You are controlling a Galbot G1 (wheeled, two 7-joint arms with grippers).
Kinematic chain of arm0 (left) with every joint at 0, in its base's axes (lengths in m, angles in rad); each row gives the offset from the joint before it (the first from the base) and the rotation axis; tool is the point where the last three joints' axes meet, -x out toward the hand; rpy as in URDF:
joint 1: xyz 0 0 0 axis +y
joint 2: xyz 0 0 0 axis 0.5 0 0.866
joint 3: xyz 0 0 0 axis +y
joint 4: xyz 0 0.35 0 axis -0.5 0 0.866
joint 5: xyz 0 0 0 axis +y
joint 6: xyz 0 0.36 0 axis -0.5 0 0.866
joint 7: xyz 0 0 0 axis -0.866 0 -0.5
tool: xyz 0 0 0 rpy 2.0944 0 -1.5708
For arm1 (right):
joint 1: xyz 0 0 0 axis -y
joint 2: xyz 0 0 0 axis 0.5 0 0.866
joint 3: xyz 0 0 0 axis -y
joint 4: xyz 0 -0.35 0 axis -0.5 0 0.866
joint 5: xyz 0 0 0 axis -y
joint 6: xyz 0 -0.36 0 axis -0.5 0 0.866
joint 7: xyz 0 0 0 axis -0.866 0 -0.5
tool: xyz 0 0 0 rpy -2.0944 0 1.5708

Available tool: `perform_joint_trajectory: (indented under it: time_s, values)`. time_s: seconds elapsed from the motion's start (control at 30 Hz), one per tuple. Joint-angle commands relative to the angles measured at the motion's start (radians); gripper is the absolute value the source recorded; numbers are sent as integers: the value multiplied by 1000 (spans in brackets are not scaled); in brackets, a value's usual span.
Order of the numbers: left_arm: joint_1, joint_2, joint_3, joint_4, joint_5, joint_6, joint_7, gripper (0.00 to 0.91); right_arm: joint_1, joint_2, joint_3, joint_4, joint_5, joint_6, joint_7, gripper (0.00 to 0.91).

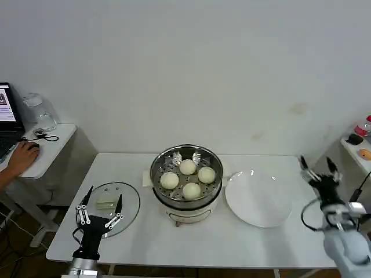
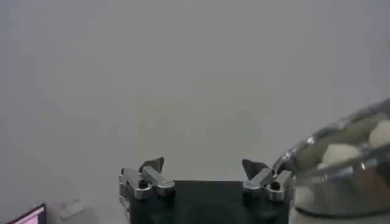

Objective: Take steamed baozi put them in steamer then cover it.

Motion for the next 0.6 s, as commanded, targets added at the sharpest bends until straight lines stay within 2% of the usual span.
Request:
perform_joint_trajectory:
  time_s: [0.03, 0.1, 0.17, 0.3, 0.6]
  values:
    - [-27, 17, -4, 198, 511, -41, -244, 907, -308, 167, 198, 80, -35, 61, -2, 907]
    - [-26, 27, -8, 215, 560, -19, -246, 907, -312, 182, 196, 79, -60, 72, -7, 907]
    - [-13, 46, -16, 222, 618, 43, -227, 907, -315, 198, 192, 80, -61, 73, -11, 907]
    - [-18, 96, -6, 278, 634, 96, -204, 907, -314, 217, 184, 74, -54, 66, -19, 907]
    - [-202, 146, 17, 427, 655, 134, -142, 907, -301, 239, 170, 71, -36, 45, -28, 907]
